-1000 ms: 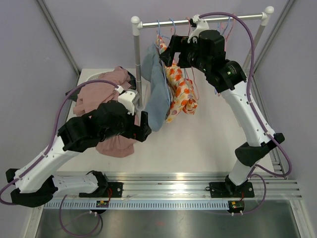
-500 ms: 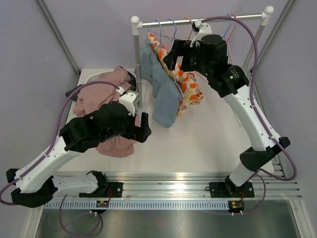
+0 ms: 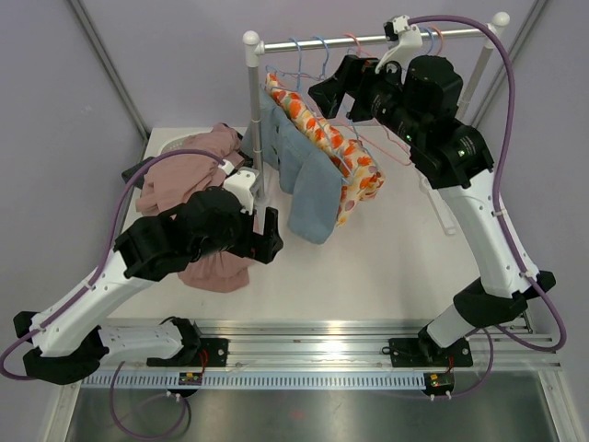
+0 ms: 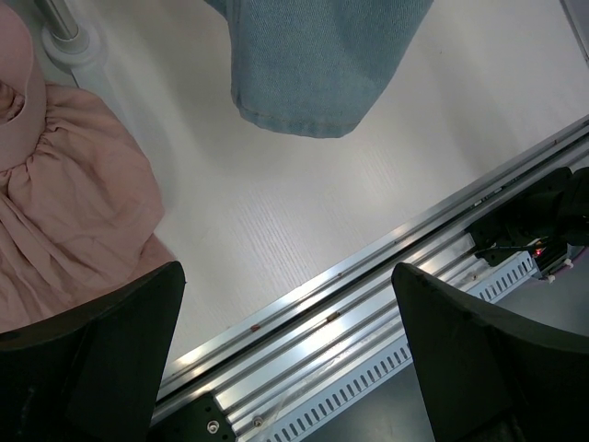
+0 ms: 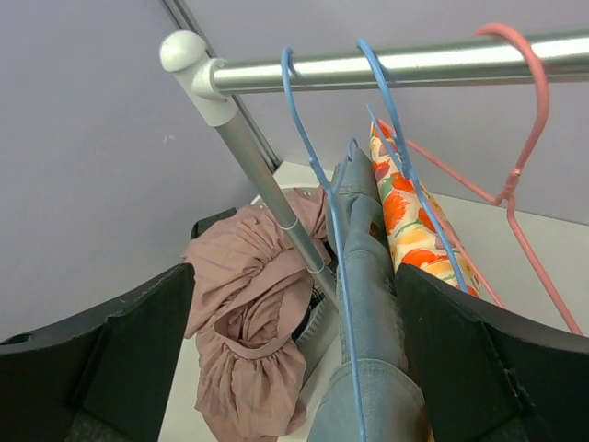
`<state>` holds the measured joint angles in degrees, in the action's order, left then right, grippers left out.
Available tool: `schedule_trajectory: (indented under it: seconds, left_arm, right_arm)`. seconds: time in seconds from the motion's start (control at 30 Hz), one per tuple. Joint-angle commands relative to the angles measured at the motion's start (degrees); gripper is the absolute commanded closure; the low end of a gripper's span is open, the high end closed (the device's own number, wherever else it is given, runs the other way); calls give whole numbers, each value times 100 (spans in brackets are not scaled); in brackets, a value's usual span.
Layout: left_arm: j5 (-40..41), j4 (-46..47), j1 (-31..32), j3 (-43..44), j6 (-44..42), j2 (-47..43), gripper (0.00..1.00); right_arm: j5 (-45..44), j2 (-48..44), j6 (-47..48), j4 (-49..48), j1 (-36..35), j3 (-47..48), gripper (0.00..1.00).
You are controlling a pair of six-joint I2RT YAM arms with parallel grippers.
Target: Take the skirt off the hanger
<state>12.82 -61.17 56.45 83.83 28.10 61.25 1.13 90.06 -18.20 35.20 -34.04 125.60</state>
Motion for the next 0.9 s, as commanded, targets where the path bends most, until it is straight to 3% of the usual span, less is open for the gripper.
schedule_trajectory:
  seconds: [0.0,0.4,0.87]
  left_arm:
    - [-104,263,-28,19,-32,-34,1]
    - [-16,131,-37,-42,-15,-166,1]
    - [-86,219,-116,-148,-76,-87,1]
  right_arm:
    - [-77,327,298,-127,-50,61,3]
    - [-1140,899,1178,-347,-32,264,5]
    - [-1070,503,1081,-778,-24,-256,5]
